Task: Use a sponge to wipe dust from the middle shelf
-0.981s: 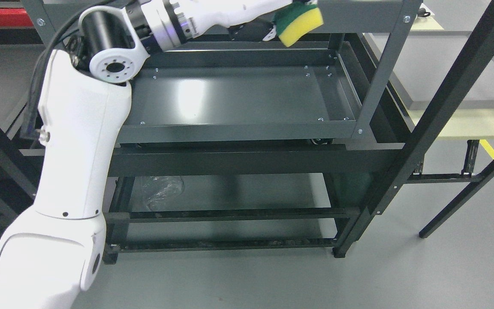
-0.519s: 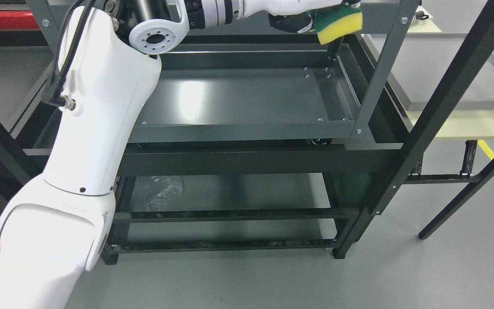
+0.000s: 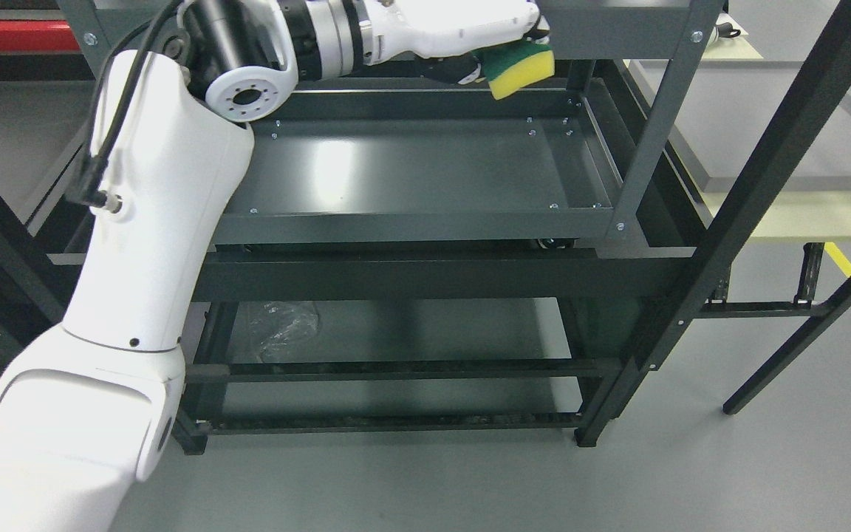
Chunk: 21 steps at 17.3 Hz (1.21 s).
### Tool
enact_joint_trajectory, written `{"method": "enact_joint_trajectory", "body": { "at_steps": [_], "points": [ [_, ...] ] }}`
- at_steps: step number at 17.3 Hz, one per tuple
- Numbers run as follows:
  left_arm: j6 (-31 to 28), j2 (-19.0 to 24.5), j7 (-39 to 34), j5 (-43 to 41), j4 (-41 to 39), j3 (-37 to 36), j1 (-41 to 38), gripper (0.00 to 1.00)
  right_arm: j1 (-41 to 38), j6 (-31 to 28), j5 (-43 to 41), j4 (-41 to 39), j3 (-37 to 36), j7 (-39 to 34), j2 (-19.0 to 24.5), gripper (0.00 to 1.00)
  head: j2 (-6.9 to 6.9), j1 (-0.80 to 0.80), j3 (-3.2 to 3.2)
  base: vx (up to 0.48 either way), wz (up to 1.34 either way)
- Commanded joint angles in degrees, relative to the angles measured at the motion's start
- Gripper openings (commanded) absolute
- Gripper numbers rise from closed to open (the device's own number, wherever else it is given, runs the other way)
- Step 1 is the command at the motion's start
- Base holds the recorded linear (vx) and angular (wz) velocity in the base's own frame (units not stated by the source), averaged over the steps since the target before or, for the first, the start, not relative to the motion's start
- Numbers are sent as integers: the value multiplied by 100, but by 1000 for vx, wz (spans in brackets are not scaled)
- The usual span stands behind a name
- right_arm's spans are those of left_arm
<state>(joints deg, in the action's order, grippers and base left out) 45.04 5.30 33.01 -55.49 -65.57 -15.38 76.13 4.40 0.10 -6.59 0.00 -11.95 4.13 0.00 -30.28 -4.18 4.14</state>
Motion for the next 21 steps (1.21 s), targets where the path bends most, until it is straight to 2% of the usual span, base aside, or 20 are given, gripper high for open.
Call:
{"method": "enact_joint_trajectory", "body": {
  "at_steps": [1, 4, 6, 9, 13, 17, 20, 21],
  "points": [
    [-4, 999, 12, -23, 97, 1317, -142, 1, 0, -423, 0, -100, 0, 0, -100, 100, 0, 0, 0, 0, 0],
    [-4, 1254, 83, 108, 97, 1678, -142, 1, 0, -414, 0, -100, 0, 0, -100, 100, 0, 0, 0, 0, 0],
    [-4, 1596, 83, 284, 89, 1749, -142, 1, 0, -414, 0, -100, 0, 0, -100, 100, 0, 0, 0, 0, 0],
    [-4, 2280, 83, 705, 97, 1889, -194, 1, 0, -423, 0, -100, 0, 0, -100, 100, 0, 0, 0, 0, 0],
    [-4, 3169, 83, 1312, 124, 1995, -651, 2, 0, -414, 0, -100, 0, 0, -100, 100, 0, 0, 0, 0, 0],
    [-4, 3250, 83, 1313, 150, 2399, -1003, 2, 0, -414, 0, -100, 0, 0, -100, 100, 0, 0, 0, 0, 0],
    [-4, 3066, 83, 1243, 141, 2303, -969, 1, 0, -414, 0, -100, 0, 0, -100, 100, 0, 0, 0, 0, 0],
    [-4, 2821, 83, 1216, 141, 2190, -925, 1, 0, -414, 0, -100, 0, 0, -100, 100, 0, 0, 0, -7, 19]
  ]
}}
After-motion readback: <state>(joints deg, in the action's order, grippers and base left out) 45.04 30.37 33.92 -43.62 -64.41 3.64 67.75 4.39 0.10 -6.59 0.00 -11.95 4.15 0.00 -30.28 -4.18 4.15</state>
